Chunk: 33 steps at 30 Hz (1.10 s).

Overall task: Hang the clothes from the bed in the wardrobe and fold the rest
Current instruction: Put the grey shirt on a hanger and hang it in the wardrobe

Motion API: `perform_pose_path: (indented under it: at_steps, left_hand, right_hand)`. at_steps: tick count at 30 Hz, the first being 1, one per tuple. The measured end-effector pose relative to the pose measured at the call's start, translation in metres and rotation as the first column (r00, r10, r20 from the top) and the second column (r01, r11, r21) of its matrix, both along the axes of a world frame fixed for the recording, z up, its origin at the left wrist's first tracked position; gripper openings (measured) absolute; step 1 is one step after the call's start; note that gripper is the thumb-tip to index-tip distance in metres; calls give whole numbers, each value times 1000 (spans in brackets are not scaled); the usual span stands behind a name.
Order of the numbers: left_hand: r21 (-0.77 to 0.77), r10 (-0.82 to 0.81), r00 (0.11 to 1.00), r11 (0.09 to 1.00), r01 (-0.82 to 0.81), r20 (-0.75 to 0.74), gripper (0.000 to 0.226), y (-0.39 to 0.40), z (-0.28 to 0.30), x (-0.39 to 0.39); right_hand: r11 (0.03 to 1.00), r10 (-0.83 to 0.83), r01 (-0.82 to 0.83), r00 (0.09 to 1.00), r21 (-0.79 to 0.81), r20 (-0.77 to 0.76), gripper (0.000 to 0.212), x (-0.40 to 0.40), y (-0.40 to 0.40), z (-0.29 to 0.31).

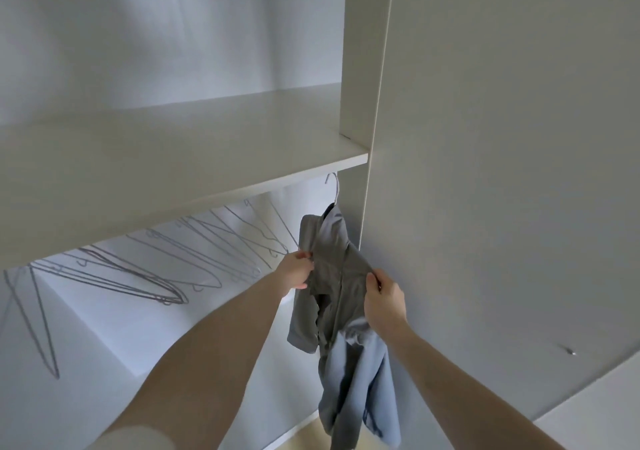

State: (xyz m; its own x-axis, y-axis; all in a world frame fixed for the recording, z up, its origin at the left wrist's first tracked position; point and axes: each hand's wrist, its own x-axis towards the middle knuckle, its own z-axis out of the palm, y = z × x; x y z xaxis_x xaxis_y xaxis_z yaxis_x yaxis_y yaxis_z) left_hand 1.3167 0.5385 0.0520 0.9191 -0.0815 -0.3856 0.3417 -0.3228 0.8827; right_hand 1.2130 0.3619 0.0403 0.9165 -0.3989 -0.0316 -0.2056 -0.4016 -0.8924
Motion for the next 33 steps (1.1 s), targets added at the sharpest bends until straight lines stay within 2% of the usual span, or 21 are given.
perform_pose_path:
  at_steps: [8,13,17,22,27,33]
  left_hand:
    - [-48,114,993,992,-113,14,35,3,-11,13]
    - [44,310,929,945,-325,201,14,14,-22,4]
    - [94,290,903,938,-334,316,25,29,-21,-17]
    - [47,350,894,925,-377,280,26,49,-10,-27]
    - [11,391,880,913,-408,269,20,59,-6,-40]
    - [30,332,894,934,-357,299,12,64,10,-45]
  right_hand:
    - [997,81,-80,993,-15,84,27,44,5,10]
    - [991,125,-119,984,-56,130,30,71,10,19]
    - [989,130,-119,982,-87,139,32,94,15,25]
    - [980,190,-180,972,-81,142,30,121,32,33]
    - [956,254,-239,965,-171,68,28,152,44,45]
    - [902,321,-332,943,-275,-85,26,174,44,34]
